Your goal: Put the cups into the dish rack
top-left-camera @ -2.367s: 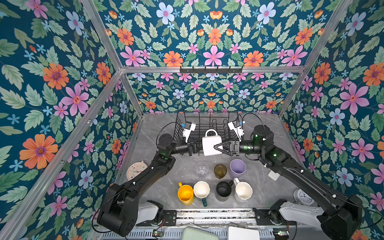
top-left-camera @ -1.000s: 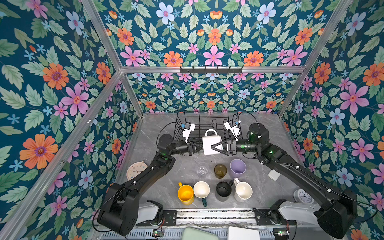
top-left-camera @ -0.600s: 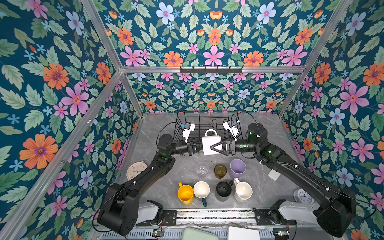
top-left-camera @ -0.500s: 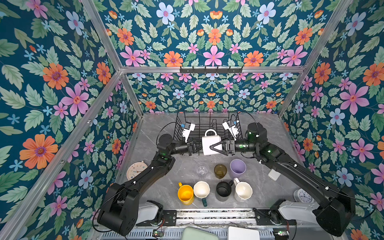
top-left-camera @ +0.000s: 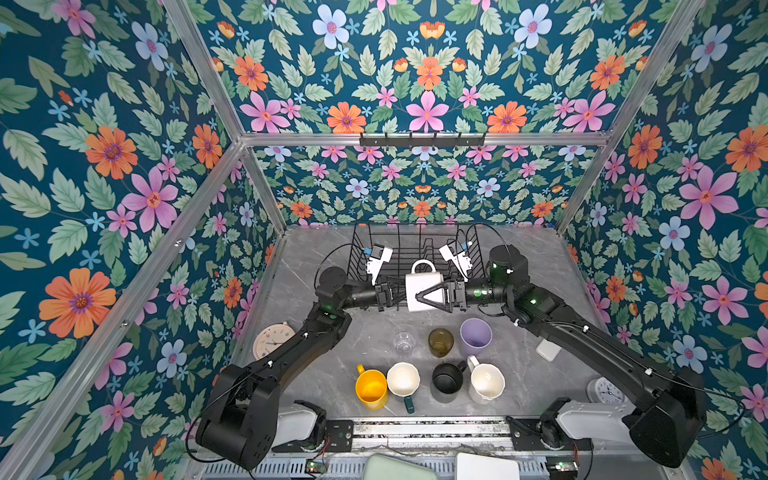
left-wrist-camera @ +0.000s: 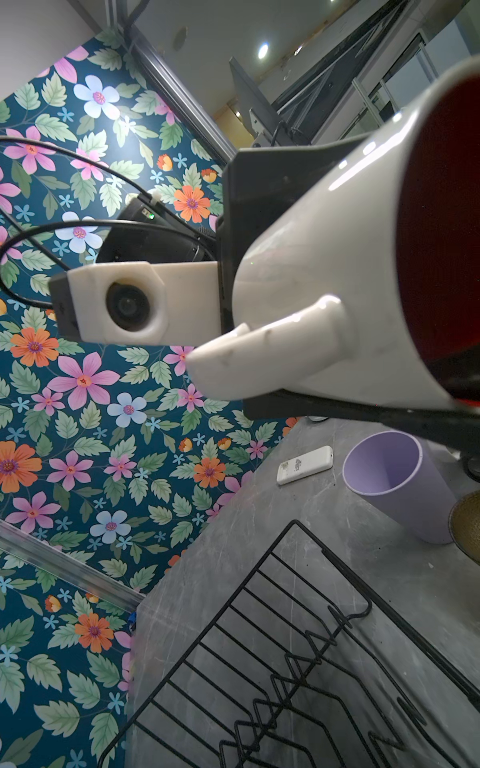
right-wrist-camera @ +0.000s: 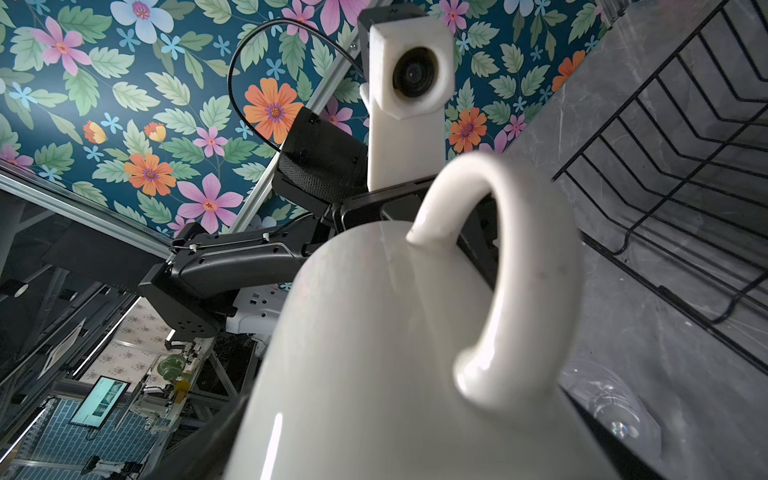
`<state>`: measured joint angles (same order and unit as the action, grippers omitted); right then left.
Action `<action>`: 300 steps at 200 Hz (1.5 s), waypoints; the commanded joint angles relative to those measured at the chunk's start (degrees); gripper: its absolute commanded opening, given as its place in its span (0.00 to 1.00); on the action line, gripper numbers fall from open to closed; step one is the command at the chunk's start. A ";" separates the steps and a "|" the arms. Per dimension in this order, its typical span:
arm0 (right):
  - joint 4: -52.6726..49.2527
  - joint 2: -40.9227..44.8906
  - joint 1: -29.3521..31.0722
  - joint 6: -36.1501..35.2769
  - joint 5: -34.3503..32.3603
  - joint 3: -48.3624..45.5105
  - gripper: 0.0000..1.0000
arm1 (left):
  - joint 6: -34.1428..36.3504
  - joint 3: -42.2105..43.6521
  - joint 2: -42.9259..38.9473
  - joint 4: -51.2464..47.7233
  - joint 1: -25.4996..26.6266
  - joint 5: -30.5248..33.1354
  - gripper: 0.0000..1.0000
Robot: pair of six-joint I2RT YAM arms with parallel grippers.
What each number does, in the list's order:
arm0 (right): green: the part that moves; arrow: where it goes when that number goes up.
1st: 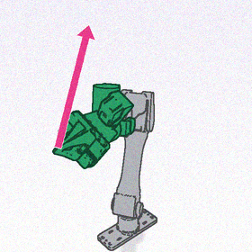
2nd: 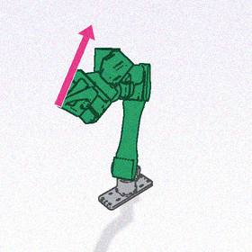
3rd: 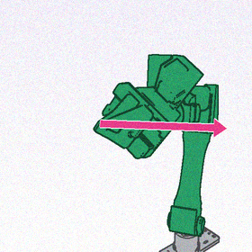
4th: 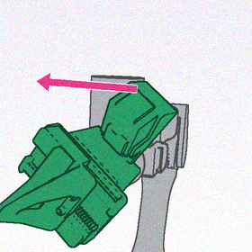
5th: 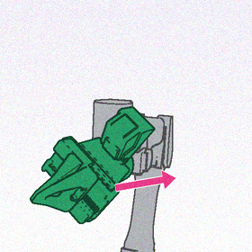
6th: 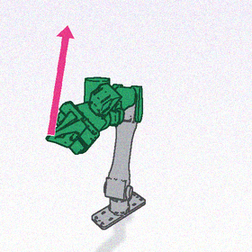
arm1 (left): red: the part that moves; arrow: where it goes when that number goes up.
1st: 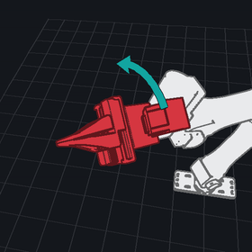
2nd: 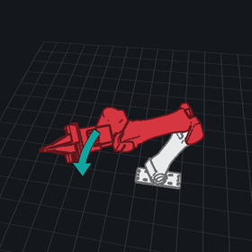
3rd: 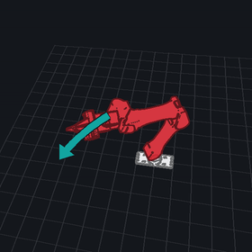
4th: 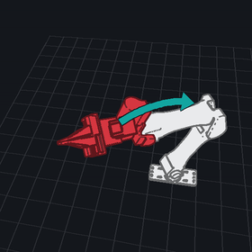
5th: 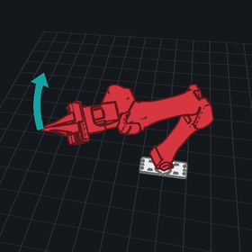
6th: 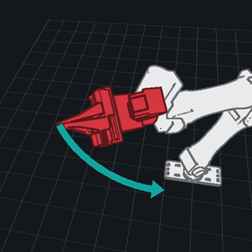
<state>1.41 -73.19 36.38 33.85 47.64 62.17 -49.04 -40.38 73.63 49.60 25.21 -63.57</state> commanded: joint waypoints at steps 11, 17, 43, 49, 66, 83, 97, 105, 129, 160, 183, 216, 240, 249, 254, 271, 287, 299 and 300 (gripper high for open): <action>-3.51 -0.64 0.36 -1.78 -1.96 -0.02 0.86 | -0.97 -1.06 -0.02 4.55 0.28 0.65 0.00; -3.46 -0.64 0.36 -1.83 -1.87 -0.03 0.84 | -0.98 -1.10 0.09 4.40 0.29 0.49 0.00; -4.09 -0.73 0.53 -2.27 -2.02 0.14 0.65 | -0.94 -1.19 0.29 3.76 0.28 0.29 0.00; -4.54 -0.76 0.53 -2.44 -2.27 0.27 0.61 | -0.71 -1.18 0.29 3.61 0.28 0.28 0.00; -5.13 -0.79 0.55 -2.73 -2.70 0.41 0.48 | -0.27 -1.40 0.20 2.73 0.28 0.33 0.00; -5.47 -0.66 0.59 -2.62 -3.07 0.49 0.35 | 0.41 -1.72 0.12 1.64 0.28 0.47 0.00; -6.12 -0.73 0.60 -2.64 -3.56 0.75 0.12 | 0.92 -1.81 0.12 0.85 0.29 0.63 0.00; -6.44 -0.73 0.54 -2.64 -3.92 0.93 0.00 | 0.87 -1.80 0.12 0.69 0.28 0.73 0.00; -5.88 -0.05 0.54 -1.34 -5.05 1.01 0.00 | 1.13 -1.85 0.12 0.38 0.28 1.03 0.00; -6.81 1.15 0.55 -1.45 -5.79 1.98 0.00 | 1.86 -1.88 -0.15 -0.94 0.19 1.34 0.13; -7.64 2.32 0.54 -1.44 -7.16 2.23 0.00 | 2.38 -1.78 -0.42 -1.82 0.07 1.68 0.31; -9.15 3.29 0.49 -1.63 -8.15 2.61 0.00 | 2.76 -1.65 -0.85 -1.95 -0.20 2.35 0.51; -10.35 4.23 0.45 -1.59 -9.34 3.03 0.00 | 3.68 -1.54 -1.33 -3.22 -0.45 3.06 0.63; -11.04 4.68 0.32 -1.70 -9.81 3.26 0.00 | 4.65 -1.45 -1.76 -4.56 -0.71 3.78 0.67; -11.44 4.99 0.21 -1.76 -10.01 3.38 0.00 | 5.39 -1.34 -2.13 -5.48 -0.78 4.34 0.68; -13.85 6.11 -0.56 -2.12 -11.07 4.12 0.00 | 8.09 -1.32 -3.49 -9.86 -1.54 6.84 0.74; -16.90 7.32 -1.60 -3.01 -12.48 4.79 0.00 | 9.88 -1.28 -4.72 -13.04 -2.31 8.84 0.77; -19.51 8.14 -2.97 -3.68 -13.47 5.35 0.00 | 10.88 -1.18 -5.69 -15.36 -3.26 10.97 0.79; -19.73 8.19 -3.15 -3.69 -13.50 5.38 0.00 | 10.97 -1.18 -5.77 -15.65 -3.34 11.17 0.79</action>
<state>-15.81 -66.35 34.87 31.92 36.45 66.37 -42.02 -41.60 69.34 39.22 23.07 -56.80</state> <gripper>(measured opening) 0.839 0.777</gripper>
